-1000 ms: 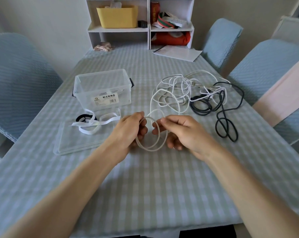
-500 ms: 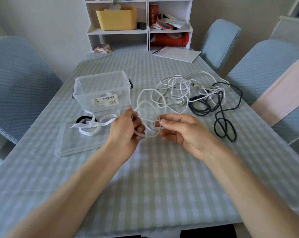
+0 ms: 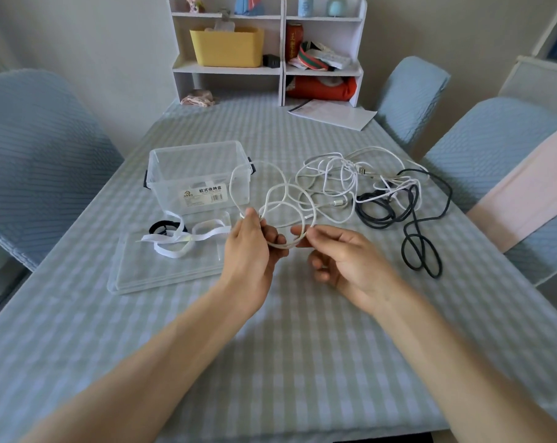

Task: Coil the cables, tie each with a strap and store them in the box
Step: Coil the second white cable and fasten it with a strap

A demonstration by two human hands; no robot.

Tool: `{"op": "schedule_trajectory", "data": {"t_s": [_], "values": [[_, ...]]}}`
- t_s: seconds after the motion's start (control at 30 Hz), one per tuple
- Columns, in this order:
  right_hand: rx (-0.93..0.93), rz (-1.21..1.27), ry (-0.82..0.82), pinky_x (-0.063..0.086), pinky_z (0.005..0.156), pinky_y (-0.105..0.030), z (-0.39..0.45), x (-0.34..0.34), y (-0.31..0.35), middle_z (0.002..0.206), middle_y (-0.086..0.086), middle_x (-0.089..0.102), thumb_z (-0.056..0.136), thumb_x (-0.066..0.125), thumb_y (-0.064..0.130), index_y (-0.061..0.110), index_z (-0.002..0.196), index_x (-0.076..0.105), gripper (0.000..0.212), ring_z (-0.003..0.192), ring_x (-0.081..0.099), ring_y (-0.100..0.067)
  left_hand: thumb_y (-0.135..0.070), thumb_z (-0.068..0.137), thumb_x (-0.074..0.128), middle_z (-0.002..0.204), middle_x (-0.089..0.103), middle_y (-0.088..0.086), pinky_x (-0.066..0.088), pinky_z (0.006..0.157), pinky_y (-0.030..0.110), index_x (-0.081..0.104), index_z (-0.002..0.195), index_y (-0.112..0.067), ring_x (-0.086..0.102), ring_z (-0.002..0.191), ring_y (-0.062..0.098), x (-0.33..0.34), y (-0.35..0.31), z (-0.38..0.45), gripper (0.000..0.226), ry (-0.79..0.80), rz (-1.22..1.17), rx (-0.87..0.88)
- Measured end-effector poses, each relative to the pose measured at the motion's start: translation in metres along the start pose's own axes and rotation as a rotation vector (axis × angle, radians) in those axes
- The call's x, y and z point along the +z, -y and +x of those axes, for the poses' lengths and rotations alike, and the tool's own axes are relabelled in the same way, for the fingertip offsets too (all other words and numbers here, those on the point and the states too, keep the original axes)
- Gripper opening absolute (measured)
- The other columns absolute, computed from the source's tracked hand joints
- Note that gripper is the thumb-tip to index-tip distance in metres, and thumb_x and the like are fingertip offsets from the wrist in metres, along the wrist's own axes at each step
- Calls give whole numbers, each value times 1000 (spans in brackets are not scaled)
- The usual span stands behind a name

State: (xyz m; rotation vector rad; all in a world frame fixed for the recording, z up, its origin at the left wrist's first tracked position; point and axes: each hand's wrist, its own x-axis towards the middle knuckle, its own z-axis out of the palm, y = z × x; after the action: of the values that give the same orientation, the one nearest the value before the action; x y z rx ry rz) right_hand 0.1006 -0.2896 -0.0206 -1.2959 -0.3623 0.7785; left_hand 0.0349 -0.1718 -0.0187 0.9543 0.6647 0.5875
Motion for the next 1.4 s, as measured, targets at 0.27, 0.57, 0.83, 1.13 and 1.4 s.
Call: {"op": "schedule_trajectory", "data": {"t_s": [0.27,0.57,0.83,1.13,1.4], "values": [[-61,275,16,51,48,-18,0,-9,8,75,-4,69,95,51,6,6,91,64,13,55,59,-8,-33,103,40,61,58,6,40,48,25,55,73,-11,55,47,18,-5,-9,-2,40,186,109,-235],[-185,-114,-177,48,49,-21,5,-31,13,71,-2,67,97,56,3,7,90,73,19,55,54,-11,-24,97,55,55,47,-9,30,47,17,51,67,-8,41,48,8,-22,-28,10,34,56,953,691],[-299,-377,-152,44,50,-27,1,-33,12,64,-7,60,95,59,3,7,82,76,22,48,45,-13,-51,90,44,154,38,6,30,111,41,44,146,-22,34,140,29,5,-30,36,63,566,1669,1229],[-371,-160,-226,51,53,-22,6,-33,20,66,3,65,98,54,-1,9,90,72,22,52,52,-11,-20,102,53,72,69,0,54,56,33,68,87,-8,65,60,15,20,-26,21,24,551,1121,722],[-329,30,-141,54,56,-24,4,-32,19,73,-3,68,98,53,1,6,93,72,21,58,57,-10,-32,92,59,73,63,0,42,80,31,64,65,-17,59,76,13,25,-24,10,31,429,423,156]]}}
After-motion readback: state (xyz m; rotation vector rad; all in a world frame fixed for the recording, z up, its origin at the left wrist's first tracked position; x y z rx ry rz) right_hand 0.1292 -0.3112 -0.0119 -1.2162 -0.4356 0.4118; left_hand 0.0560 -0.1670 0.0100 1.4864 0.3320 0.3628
